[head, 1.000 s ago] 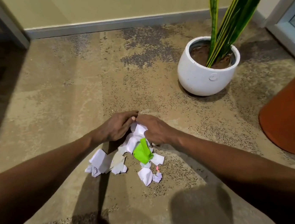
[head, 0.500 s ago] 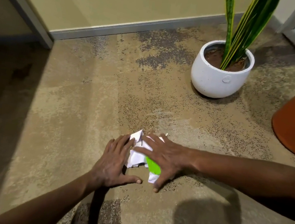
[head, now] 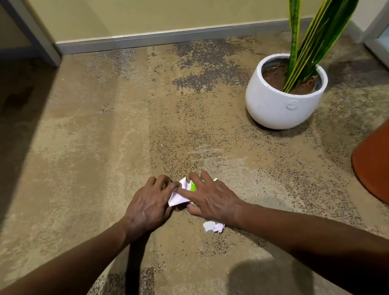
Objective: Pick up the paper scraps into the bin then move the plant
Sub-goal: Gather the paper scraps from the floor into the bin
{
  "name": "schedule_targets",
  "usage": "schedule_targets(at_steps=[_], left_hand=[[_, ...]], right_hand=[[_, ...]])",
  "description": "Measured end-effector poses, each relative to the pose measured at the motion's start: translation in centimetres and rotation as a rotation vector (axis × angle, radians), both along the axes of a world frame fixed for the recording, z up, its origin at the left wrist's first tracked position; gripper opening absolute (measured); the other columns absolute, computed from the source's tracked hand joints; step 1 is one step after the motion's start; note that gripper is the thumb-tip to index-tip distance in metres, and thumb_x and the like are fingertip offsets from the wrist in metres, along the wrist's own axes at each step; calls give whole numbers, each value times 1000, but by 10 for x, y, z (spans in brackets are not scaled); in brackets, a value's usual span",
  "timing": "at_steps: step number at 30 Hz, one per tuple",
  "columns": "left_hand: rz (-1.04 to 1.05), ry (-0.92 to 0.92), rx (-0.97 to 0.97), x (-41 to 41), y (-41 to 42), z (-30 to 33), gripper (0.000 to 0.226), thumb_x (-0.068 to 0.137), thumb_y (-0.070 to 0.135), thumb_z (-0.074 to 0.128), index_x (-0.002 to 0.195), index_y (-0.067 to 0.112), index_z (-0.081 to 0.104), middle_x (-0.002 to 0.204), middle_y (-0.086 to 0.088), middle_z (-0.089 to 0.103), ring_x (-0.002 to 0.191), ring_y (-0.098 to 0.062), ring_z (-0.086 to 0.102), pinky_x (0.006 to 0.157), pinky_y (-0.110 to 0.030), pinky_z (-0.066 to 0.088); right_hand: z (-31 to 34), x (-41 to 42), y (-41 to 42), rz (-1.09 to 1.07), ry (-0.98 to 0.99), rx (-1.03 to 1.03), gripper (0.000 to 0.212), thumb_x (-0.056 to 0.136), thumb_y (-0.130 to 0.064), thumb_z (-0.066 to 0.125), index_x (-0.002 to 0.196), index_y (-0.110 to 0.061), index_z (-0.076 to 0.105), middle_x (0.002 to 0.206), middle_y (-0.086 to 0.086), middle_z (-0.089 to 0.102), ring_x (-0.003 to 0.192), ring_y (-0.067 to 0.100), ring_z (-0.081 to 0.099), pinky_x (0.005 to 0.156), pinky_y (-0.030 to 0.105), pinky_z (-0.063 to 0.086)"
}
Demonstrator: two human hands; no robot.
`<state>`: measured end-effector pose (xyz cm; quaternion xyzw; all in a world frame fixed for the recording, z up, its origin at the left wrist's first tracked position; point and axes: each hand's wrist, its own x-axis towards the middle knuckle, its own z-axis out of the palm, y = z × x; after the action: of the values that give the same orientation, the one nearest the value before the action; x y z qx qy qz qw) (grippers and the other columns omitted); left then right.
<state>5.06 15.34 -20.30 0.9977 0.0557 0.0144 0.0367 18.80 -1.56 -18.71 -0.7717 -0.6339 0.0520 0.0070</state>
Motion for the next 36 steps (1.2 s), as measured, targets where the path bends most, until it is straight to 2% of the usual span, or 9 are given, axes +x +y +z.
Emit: schedule_targets(at_steps=[5, 9, 12, 16, 20, 25, 29, 32, 36], left_hand=[[32, 110, 23, 7, -7, 7, 42, 85, 25, 58, 126, 19, 48, 106, -5, 55, 81, -24, 55, 56, -33, 44], [-44, 105, 31, 10, -7, 10, 30, 93, 27, 52, 122, 18, 49, 96, -6, 55, 73, -26, 58, 54, -35, 44], [-86, 74, 5, 11, 1, 4, 25, 100, 33, 45, 122, 22, 45, 95, -2, 55, 66, -17, 53, 53, -28, 39], [101, -38, -279, 17, 9, 13, 29, 101, 53, 24, 99, 31, 42, 83, 9, 52, 58, -3, 48, 49, -24, 43], [224, -233, -511, 43, 3, 39, 21, 102, 45, 32, 85, 35, 38, 68, 10, 51, 56, -6, 47, 47, -28, 37], [343, -290, -820, 102, -21, 91, 25, 103, 33, 40, 94, 15, 54, 78, -8, 62, 66, -23, 55, 55, -34, 40], [268, -324, -1151, 145, -59, 136, 27, 101, 33, 39, 92, 13, 55, 74, -6, 56, 61, -16, 49, 49, -29, 37], [183, -363, -1234, 175, -96, 168, 26, 98, 30, 40, 79, 17, 52, 68, -6, 53, 55, -15, 44, 48, -29, 33], [80, -424, -1326, 210, -153, 212, 29, 97, 24, 41, 75, 10, 52, 65, -6, 48, 54, -16, 41, 49, -27, 34]], right_hand=[[5, 5, 7, -68, 186, 45, 44, 90, -28, 68, 125, -23, 44, 119, 18, 47, 98, 31, 53, 66, 35, 51], [10, 11, 10, -210, 413, 100, 34, 83, -2, 67, 115, -12, 63, 107, 9, 54, 89, 26, 57, 57, 20, 34], [19, 24, 9, -376, 631, 92, 39, 79, 6, 66, 116, -7, 69, 108, 13, 63, 92, 25, 58, 67, 26, 40], [32, 42, -3, -651, 941, 51, 41, 81, 6, 70, 118, -10, 68, 129, 12, 63, 78, 20, 68, 51, 22, 51], [57, 67, -20, -812, 1182, 111, 34, 80, 2, 75, 109, -15, 70, 111, 13, 69, 62, 16, 60, 43, 26, 46], [104, 93, -37, -897, 1370, 245, 35, 80, 4, 74, 111, -12, 70, 78, 4, 71, 57, 15, 58, 42, 21, 41], [147, 108, -58, -892, 1411, 427, 25, 86, 7, 66, 107, -6, 67, 67, 3, 67, 48, 12, 56, 43, 21, 38], [183, 116, -81, -938, 1437, 648, 23, 85, 11, 64, 102, -5, 65, 62, 3, 66, 42, 9, 56, 38, 18, 37], [235, 127, -126, -950, 1433, 862, 35, 88, 11, 60, 64, -10, 75, 54, 6, 64, 41, 11, 53, 32, 14, 32]])
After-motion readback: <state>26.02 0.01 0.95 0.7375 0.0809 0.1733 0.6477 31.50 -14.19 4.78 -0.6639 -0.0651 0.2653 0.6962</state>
